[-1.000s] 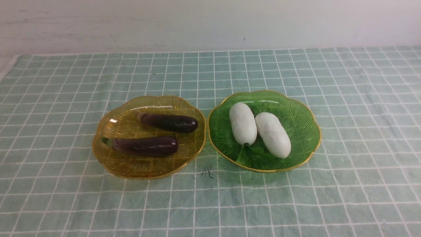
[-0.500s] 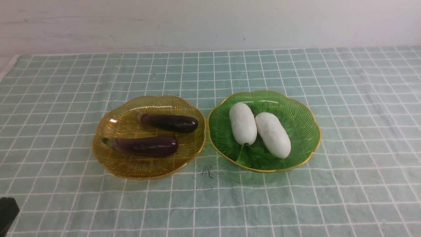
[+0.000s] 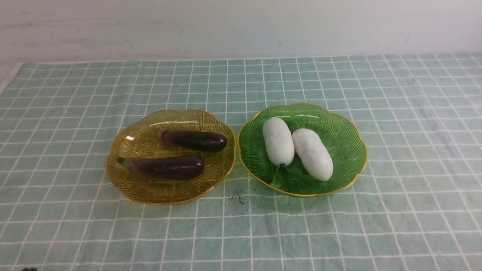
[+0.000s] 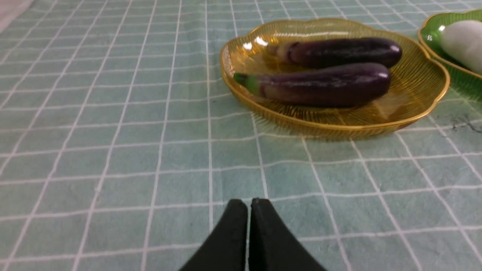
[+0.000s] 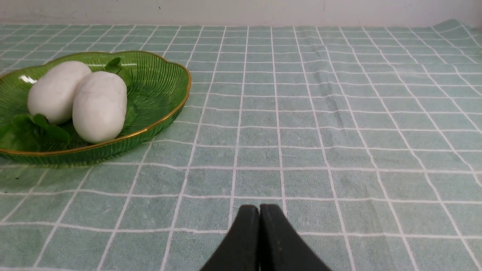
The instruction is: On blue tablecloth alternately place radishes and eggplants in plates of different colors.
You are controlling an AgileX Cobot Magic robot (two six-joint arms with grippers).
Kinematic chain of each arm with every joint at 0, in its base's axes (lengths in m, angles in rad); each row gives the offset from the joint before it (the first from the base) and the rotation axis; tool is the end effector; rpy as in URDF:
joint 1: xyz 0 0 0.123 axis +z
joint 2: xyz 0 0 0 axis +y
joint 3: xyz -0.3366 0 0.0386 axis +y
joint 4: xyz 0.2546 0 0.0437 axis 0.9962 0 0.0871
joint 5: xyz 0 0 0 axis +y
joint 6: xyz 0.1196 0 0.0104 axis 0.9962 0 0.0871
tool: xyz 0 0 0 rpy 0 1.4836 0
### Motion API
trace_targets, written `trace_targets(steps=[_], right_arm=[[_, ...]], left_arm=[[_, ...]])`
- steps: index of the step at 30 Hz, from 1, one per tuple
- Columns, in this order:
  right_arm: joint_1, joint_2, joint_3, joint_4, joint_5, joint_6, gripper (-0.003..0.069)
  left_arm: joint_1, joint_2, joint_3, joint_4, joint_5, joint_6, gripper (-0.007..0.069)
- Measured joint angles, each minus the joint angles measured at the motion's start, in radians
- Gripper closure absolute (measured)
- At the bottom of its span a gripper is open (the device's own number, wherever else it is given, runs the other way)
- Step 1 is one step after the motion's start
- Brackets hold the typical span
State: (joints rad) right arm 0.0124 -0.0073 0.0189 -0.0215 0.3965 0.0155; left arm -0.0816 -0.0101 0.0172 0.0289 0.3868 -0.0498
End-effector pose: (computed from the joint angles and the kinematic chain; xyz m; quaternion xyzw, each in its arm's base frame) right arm 0.0321 -0.0006 0.1620 -0.0044 0.8110 -0.0010 0.5851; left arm 0.0324 -0.0013 0.1638 0.0204 0.8065 -0.0265 0.5903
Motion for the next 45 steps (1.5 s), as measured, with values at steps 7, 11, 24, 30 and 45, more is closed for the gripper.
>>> trace_targets(steps=[7,11,24,30,45], right_arm=[[0.0,0.0,0.0,0.0,0.0,0.0,0.0674],[0.0,0.0,0.0,0.0,0.0,0.0,0.0674],[0.0,0.0,0.0,0.0,0.0,0.0,0.0674],[0.0,0.0,0.0,0.0,0.0,0.0,0.0674],[0.0,0.0,0.0,0.0,0.0,0.0,0.0674]], left_arm=[[0.0,0.0,0.008,0.021,0.0,-0.044,0.0632],[0.0,0.0,0.008,0.022,0.0,-0.044,0.0632],[0.0,0.0,0.008,0.022,0.0,-0.044,0.0632],[0.0,0.0,0.008,0.022,0.0,-0.044,0.0632],[0.0,0.0,0.008,0.022,0.0,-0.044,0.0632]])
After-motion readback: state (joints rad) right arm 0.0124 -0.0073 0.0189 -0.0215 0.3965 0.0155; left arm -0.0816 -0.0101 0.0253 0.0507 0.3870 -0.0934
